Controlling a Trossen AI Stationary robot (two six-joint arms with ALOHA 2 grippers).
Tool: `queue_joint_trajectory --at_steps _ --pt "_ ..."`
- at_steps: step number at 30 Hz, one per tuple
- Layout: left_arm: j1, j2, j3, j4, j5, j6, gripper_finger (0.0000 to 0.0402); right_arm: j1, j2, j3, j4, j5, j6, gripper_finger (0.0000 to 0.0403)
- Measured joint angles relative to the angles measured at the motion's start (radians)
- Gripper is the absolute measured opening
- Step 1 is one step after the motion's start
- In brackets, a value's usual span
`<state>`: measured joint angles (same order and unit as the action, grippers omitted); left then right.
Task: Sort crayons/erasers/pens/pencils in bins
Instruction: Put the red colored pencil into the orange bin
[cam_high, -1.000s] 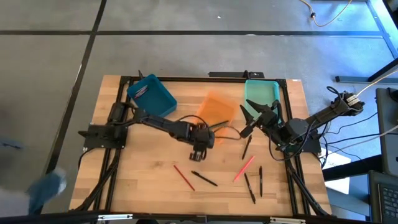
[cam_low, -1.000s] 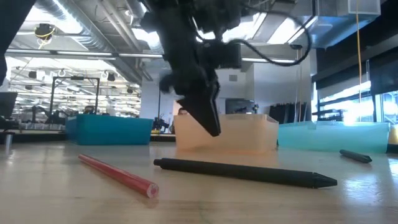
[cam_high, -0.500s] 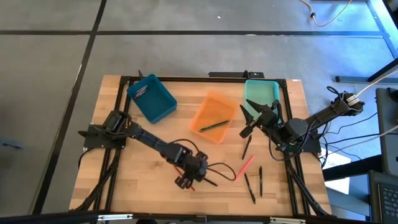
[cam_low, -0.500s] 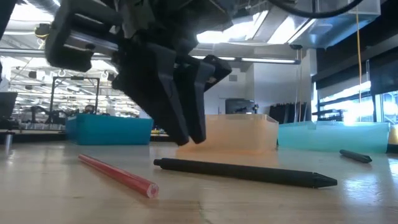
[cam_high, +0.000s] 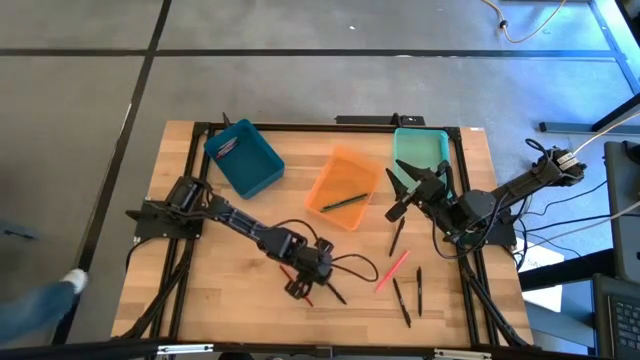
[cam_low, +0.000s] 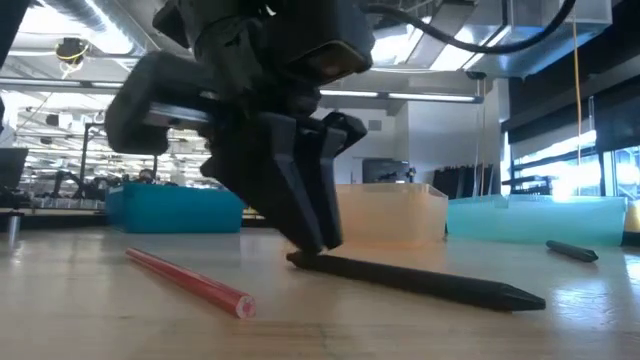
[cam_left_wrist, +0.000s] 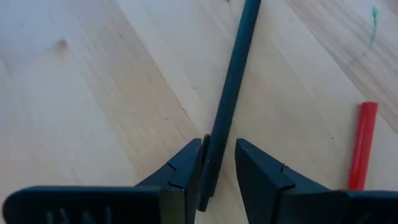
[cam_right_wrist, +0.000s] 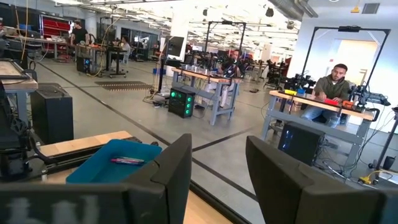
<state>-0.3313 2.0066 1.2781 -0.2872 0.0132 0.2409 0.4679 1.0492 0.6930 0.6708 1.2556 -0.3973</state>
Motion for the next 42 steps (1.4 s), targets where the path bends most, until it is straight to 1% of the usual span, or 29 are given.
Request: queue_joint_trajectory --at_steps 3,7,10,15,20,24,33,37,40,42 --pt "0.001 -0.001 0.000 0.008 -0.012 0.002 0.0092 0.000 0.000 0.000 0.000 0.000 0.000 0.0156" --pt "0.004 -0.003 0.004 0.005 -0.078 -0.009 0.0092 0.000 0.000 0.000 0.000 0.000 0.000 0.0156" --pt "0.005 -0.004 0.034 -0.025 -0.107 -0.028 0.0092 0.000 0.000 0.000 -0.001 0.000 0.000 0.0156" --pt "-0.016 -0.006 0.121 -0.243 -0.104 -0.093 0.0092 0.000 0.000 0.000 -0.001 0.000 0.000 0.0156" --pt "-0.071 -0.007 0.127 -0.431 -0.099 -0.122 0.0092 -0.011 0.000 0.000 0.000 0.000 0.000 0.0156" --pt "-0.091 -0.007 0.090 -0.440 -0.072 -0.151 0.0092 -0.014 0.000 0.000 -0.001 0.000 0.002 0.0156" --pt "-0.096 -0.008 0.088 -0.467 -0.012 -0.161 0.0092 -0.014 0.000 0.000 -0.001 0.000 0.009 0.0156" --pt "-0.088 -0.014 0.088 -0.480 -0.013 -0.166 0.0092 -0.014 0.000 0.000 -0.001 0.000 0.004 0.0156" --pt "-0.081 -0.034 0.103 -0.500 -0.015 -0.215 0.0092 -0.014 0.000 0.000 -0.002 0.000 0.004 0.0156" --pt "-0.081 -0.047 0.133 -0.555 -0.014 -0.254 0.0092 -0.014 0.000 0.000 -0.002 0.000 0.004 0.0156"
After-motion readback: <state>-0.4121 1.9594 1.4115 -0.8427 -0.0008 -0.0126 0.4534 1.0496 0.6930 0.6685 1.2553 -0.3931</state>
